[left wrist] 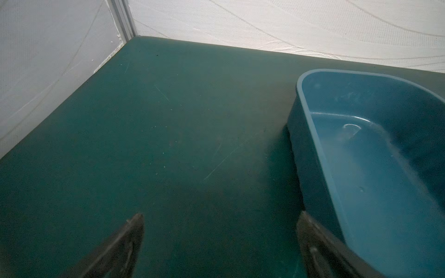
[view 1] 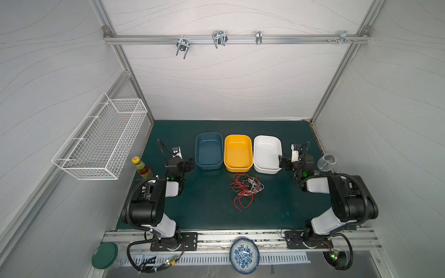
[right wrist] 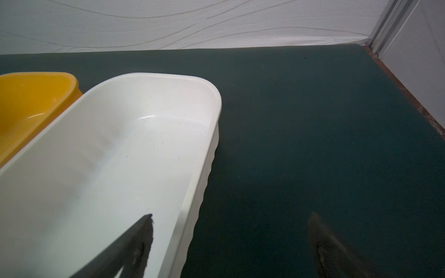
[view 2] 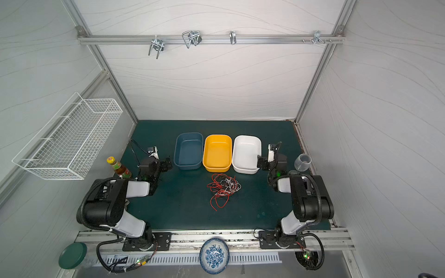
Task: Untangle and sort cables by color
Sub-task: Untie the cable.
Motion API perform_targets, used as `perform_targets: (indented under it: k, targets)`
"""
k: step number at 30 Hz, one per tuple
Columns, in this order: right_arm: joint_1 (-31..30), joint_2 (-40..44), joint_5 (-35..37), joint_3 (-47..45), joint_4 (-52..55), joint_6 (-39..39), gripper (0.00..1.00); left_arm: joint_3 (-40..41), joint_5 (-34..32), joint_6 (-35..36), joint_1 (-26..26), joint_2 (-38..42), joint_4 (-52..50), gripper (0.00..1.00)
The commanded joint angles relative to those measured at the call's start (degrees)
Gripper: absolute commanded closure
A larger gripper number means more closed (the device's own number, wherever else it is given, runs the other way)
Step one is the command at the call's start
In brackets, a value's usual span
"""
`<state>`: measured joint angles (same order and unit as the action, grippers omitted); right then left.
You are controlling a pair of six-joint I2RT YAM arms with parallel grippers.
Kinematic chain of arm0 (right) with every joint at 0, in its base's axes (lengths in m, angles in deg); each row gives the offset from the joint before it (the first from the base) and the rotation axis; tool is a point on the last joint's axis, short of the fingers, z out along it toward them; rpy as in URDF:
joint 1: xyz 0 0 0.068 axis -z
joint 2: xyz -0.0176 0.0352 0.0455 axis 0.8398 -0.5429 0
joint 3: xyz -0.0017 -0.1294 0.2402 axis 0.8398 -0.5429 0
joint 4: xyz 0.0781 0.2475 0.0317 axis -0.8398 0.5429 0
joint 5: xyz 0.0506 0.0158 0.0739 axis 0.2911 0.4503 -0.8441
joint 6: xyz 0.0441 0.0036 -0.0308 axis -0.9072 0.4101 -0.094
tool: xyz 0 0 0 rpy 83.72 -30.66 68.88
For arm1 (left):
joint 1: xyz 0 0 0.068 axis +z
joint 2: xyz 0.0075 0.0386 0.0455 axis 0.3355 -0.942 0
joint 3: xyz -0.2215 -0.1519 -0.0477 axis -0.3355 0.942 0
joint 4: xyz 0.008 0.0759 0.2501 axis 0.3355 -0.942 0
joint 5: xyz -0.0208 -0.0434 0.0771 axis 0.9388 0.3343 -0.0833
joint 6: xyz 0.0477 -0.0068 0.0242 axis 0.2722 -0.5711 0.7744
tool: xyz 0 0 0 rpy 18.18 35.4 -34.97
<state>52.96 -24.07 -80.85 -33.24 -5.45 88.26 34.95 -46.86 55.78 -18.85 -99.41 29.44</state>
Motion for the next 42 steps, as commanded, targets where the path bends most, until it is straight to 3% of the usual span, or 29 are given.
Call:
perform_targets:
  k: [1,42]
  targets:
    - [-0.30,-0.47,-0.03,0.52,0.39,0.89,0.01,-1.29,1.38,1.75,0.05,-0.03,1.45,0.00]
    - [0.12,-0.38,-0.71,0.37,0.07,0.55,0.01,-1.49,1.92,1.72,0.11,-0.13,1.23,0.00]
